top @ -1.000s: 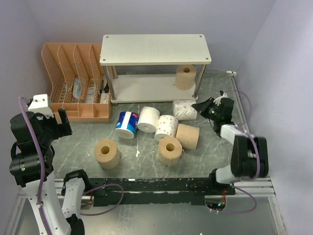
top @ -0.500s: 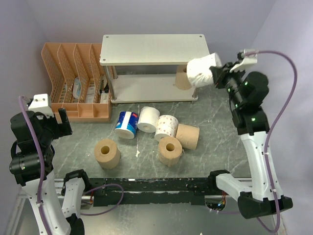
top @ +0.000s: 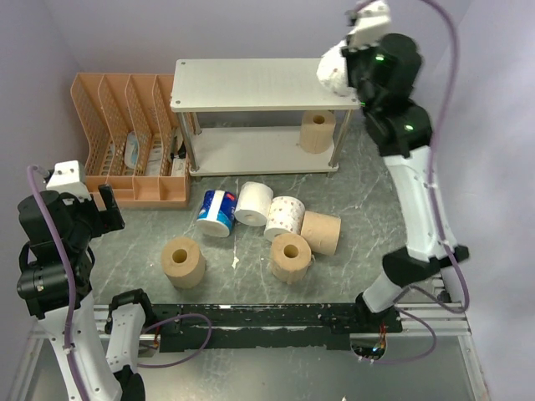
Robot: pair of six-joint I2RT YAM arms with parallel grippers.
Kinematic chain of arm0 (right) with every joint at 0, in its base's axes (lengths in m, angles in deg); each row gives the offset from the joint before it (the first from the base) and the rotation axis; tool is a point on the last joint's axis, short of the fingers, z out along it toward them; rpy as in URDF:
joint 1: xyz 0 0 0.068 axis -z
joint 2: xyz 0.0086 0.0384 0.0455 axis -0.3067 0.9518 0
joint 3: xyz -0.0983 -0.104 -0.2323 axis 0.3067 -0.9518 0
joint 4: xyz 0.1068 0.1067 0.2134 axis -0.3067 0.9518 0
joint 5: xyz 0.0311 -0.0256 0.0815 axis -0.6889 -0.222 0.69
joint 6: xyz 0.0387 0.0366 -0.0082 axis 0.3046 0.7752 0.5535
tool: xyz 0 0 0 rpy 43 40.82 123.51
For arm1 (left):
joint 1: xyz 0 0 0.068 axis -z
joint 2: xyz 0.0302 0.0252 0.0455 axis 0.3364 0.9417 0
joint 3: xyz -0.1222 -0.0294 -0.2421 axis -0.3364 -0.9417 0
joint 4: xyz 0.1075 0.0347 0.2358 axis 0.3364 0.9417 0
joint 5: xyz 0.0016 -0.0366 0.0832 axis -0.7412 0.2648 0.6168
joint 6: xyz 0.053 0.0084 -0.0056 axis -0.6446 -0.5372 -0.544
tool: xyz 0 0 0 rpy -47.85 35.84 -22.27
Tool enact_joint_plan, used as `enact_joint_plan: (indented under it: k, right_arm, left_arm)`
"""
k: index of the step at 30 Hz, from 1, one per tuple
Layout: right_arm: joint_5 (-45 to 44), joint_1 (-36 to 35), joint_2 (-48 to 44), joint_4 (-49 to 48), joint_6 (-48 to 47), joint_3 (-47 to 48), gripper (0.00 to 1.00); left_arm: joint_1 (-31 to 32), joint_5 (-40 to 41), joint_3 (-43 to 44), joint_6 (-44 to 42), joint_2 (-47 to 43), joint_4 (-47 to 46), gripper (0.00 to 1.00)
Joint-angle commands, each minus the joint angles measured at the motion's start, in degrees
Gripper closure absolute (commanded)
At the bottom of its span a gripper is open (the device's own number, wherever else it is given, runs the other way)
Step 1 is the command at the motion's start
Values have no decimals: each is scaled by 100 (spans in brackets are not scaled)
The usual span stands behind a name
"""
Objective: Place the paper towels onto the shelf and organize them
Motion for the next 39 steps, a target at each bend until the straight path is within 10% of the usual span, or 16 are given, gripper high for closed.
enact_joint_plan:
  k: [1,20,23,25,33,39]
  right_arm:
    - [-1406,-719,883,-100,-1229,770,100]
    - [-2502,-1152,1843,-1855,-2445,283,100]
    - [-2599,-1271,1537,-2417,-2335,-106,59]
    - [-2526,-1357,1211,-3004,-2322,-521,3]
    - [-991,-1675,-644,-3154,-218,-1826,0]
    - [-462,-1681,-3690,-2826,3342,-6195,0]
  left_arm:
    - [-93,-199,-82,208,-54,-221,2]
    - [-206,-223,-93,245,-127,-230,2]
    - [-204,-262,-101,232,-142,-237,2]
    - [-204,-266,-101,227,-151,-239,2]
    - [-205,-172,-93,254,-250,-226,2]
    - [-236,-358,-74,186,-337,-220,2]
